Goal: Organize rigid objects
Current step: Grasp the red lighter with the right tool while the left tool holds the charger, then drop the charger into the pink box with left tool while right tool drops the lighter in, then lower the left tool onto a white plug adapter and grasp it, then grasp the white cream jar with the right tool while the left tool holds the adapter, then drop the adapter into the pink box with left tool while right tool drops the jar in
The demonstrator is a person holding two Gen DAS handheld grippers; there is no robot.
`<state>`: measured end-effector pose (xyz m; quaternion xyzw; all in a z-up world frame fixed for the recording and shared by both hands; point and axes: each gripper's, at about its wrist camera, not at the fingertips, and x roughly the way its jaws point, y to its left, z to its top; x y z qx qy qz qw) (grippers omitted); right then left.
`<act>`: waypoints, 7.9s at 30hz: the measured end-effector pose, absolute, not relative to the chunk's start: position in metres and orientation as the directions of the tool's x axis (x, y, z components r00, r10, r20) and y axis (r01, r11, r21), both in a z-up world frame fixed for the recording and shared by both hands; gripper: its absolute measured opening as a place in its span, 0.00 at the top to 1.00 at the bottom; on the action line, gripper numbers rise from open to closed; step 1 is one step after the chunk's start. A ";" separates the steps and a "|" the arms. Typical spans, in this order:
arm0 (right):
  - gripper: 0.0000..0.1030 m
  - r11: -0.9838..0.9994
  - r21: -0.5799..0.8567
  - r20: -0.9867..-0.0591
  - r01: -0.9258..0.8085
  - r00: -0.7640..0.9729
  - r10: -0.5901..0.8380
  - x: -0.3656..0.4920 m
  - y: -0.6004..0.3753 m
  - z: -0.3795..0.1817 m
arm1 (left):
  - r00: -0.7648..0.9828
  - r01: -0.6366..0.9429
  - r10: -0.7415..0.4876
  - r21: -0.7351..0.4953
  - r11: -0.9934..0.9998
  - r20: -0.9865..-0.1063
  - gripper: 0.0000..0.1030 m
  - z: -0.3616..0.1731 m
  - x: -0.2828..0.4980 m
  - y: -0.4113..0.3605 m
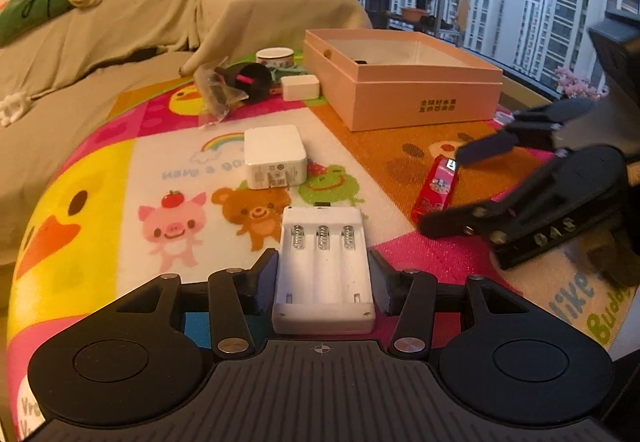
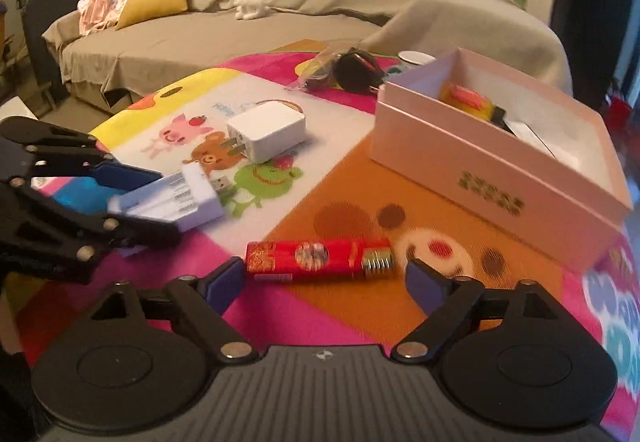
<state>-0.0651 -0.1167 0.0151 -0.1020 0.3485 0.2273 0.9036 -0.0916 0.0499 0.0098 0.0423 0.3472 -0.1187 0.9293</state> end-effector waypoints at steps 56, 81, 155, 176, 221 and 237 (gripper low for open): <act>0.17 0.989 -0.018 -0.521 -0.148 0.846 0.117 -0.045 -0.184 0.038 | 0.807 0.119 -0.187 -0.156 0.981 -0.561 0.49 0.030 -0.016 0.086; 0.17 0.993 0.008 -0.507 -0.121 0.855 0.108 -0.079 -0.177 0.015 | 0.692 0.014 -0.218 -0.289 0.957 -0.688 0.51 0.027 0.293 0.048; 0.00 0.992 0.085 -0.654 -0.090 0.746 0.124 -0.047 -0.184 0.002 | 0.655 0.498 -0.387 -0.015 0.867 -0.649 0.64 0.007 -0.053 -0.016; 0.01 0.930 0.041 -0.590 -0.365 0.743 0.317 -0.044 -0.104 0.035 | 0.829 0.074 -0.180 -0.215 0.974 -0.529 0.64 0.044 -0.114 0.127; 0.54 0.969 -0.021 -0.599 -0.245 0.779 0.184 -0.108 -0.186 0.028 | 0.674 0.344 -0.447 -0.286 0.895 -0.588 0.64 0.007 -0.101 0.023; 0.29 0.957 -0.135 -0.552 -0.256 0.822 0.142 -0.112 -0.168 0.029 | 0.674 0.342 -0.455 -0.300 0.890 -0.582 0.64 0.004 -0.100 0.024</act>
